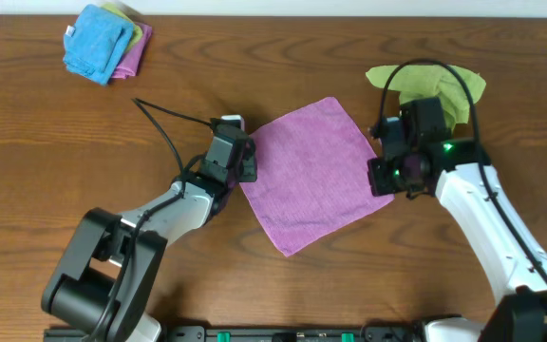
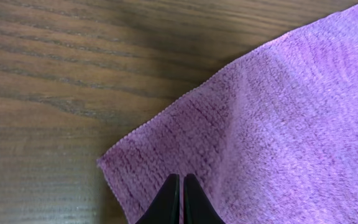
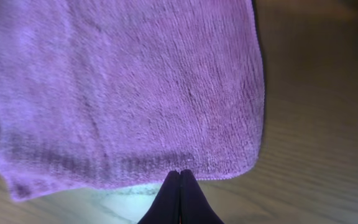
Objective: Fold the cloth
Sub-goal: 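Grasp the purple cloth's top corners with left and right grippers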
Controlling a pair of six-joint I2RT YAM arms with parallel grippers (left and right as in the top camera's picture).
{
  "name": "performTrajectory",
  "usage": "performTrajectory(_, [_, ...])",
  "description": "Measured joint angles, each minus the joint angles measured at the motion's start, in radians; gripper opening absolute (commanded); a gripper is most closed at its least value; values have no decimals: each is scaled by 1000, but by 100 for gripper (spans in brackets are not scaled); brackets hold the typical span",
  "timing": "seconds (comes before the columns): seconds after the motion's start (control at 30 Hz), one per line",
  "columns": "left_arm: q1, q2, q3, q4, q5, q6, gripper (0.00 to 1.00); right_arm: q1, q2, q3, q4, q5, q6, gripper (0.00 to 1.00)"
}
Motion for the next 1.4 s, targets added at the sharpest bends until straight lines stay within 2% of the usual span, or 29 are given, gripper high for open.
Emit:
performTrajectory(0.4, [8,49,0,34,5,17,6,-8,12,-163,187,148,113,2])
performTrajectory(0.77, [8,68,0,61,-4,17,6,-12,179,-180,336,181,149,1])
performTrajectory(1.17, [31,90,0,162,-79,17,5,-14,226,-142,307,81,171,1])
performTrajectory(1.4, [62,128,0,180,-68,17,6,57,228,-140,281,10,174,1])
